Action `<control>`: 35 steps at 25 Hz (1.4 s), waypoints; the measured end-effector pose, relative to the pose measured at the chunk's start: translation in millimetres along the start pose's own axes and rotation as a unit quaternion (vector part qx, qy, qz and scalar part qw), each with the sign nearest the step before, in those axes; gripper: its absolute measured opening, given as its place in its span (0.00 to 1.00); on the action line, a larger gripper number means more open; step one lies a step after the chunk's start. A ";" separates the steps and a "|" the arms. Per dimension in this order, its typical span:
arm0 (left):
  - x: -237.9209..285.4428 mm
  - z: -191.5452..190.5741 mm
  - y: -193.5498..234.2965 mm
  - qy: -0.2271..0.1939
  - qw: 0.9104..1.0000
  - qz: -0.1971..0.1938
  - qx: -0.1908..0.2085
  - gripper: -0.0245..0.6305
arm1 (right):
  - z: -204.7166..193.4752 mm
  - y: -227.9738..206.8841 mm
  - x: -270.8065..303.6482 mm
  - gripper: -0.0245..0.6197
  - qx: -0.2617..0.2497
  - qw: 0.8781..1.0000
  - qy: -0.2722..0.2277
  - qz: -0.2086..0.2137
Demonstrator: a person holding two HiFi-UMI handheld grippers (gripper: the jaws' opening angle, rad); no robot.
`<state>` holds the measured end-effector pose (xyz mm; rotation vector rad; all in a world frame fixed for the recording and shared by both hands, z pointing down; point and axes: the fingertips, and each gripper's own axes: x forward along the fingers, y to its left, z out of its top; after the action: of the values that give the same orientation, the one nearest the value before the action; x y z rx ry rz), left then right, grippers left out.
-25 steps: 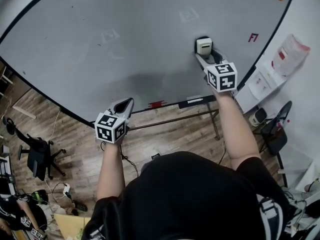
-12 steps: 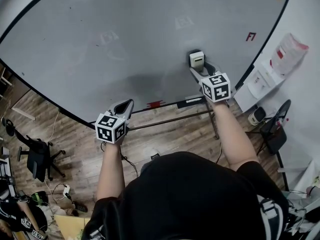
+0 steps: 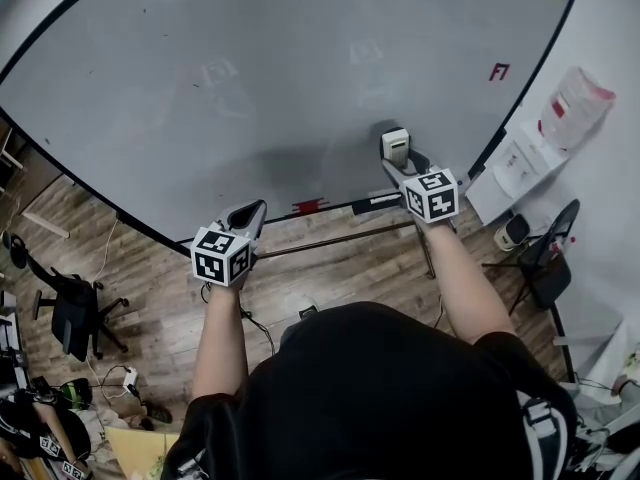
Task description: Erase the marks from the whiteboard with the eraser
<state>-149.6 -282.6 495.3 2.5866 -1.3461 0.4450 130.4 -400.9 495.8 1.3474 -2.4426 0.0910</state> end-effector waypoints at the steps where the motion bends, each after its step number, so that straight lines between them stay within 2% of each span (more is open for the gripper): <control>1: -0.5 -1.2 -0.9 0.001 1.000 0.000 0.000 0.06 | -4.4 0.6 -2.1 0.40 0.001 1.000 0.002 0.000; 13: -3.8 -12.4 -23.0 0.011 1.000 -0.006 0.001 0.06 | -38.8 -4.5 -32.9 0.40 0.006 1.000 0.013 -0.006; 35: -23.4 -16.7 -64.4 0.006 1.000 -0.005 0.007 0.06 | -38.6 25.1 -87.1 0.40 -0.039 0.999 -0.008 0.006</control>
<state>-112.3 -223.0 500.7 2.5961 -1.3308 0.4690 162.4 -308.3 505.9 1.3057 -2.4416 -0.0121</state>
